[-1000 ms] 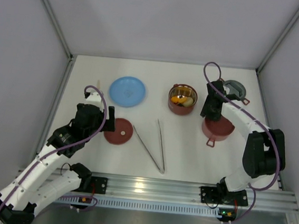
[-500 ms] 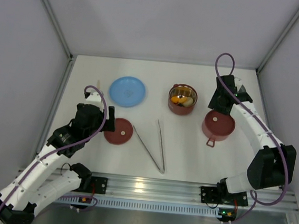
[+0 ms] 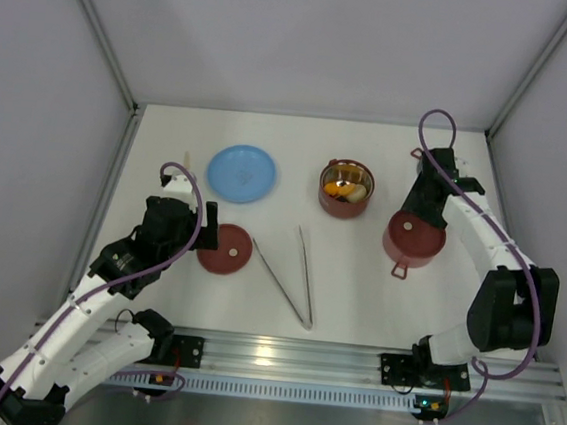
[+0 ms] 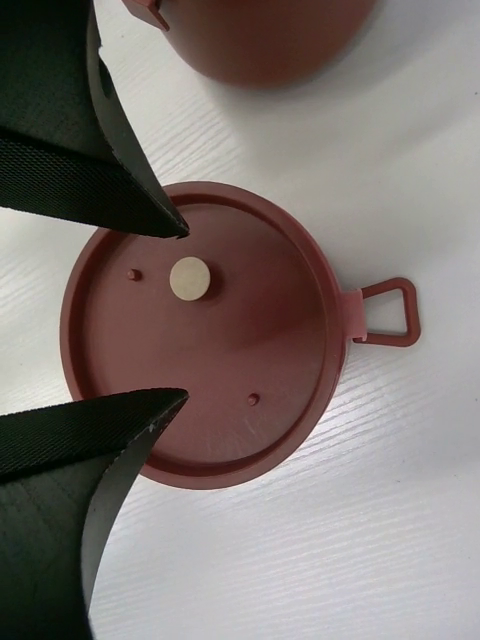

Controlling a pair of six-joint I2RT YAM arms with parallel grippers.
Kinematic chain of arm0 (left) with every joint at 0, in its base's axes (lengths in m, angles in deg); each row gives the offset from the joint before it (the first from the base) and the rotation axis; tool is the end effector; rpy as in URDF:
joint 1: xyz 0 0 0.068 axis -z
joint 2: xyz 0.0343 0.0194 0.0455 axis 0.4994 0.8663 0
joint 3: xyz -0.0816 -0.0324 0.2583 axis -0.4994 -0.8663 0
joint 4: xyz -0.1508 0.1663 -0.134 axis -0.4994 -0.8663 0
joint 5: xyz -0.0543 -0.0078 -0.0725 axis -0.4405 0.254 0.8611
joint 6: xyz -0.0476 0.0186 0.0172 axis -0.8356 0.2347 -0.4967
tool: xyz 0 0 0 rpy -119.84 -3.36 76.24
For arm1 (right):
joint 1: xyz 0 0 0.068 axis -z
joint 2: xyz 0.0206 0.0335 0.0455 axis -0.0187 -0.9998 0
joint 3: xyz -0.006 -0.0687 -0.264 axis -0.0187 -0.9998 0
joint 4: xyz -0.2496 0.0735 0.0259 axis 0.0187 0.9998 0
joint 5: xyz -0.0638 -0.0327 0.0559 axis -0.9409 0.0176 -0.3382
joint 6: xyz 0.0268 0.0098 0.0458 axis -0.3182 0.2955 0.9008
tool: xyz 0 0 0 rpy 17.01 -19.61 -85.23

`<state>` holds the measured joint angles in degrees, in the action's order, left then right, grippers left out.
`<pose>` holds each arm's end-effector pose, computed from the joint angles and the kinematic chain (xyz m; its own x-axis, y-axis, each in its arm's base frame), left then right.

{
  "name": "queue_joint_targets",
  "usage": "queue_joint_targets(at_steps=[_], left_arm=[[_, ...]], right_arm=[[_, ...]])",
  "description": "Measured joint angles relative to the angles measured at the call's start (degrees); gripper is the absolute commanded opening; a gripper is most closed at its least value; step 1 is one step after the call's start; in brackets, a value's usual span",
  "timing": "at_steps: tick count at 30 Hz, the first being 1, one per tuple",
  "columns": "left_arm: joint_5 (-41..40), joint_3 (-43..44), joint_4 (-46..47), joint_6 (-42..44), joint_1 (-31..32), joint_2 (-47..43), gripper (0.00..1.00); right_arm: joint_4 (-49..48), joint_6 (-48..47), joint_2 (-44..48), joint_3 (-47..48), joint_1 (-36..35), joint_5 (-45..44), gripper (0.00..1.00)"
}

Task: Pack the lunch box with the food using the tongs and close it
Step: Close the box lid on the packing box.

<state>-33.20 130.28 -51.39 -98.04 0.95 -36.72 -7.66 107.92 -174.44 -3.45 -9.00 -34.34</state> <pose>0.1347 -0.0659 0.3107 -0.5254 -0.0421 -0.8498 0.0576 0.9947 -0.0849 0.3026 0.0313 0.2662 -0.7411 0.3735 -0.5579 0.4400 0.8978 0.0166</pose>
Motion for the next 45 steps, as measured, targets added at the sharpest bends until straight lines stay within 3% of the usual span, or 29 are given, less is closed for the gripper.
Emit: queue_joint_targets(at_steps=[10,21,31,45], left_arm=[[0.02,0.0,0.02,0.0,0.0,0.0,0.99],[0.04,0.0,0.02,0.0,0.0,0.0,0.99],[0.04,0.0,0.0,0.0,0.0,0.0,0.99],[0.02,0.0,0.0,0.0,0.0,0.0,0.99]], right_arm=[[0.11,-0.81,1.4,-0.11,0.33,0.11,0.73],[-1.51,-1.16,0.04,-6.82,1.29,2.1,0.73],[-7.41,-1.68,-3.91,-6.49,1.84,3.04,0.73],[-16.72,-2.43,3.02,-15.06,2.1,4.55,0.74]])
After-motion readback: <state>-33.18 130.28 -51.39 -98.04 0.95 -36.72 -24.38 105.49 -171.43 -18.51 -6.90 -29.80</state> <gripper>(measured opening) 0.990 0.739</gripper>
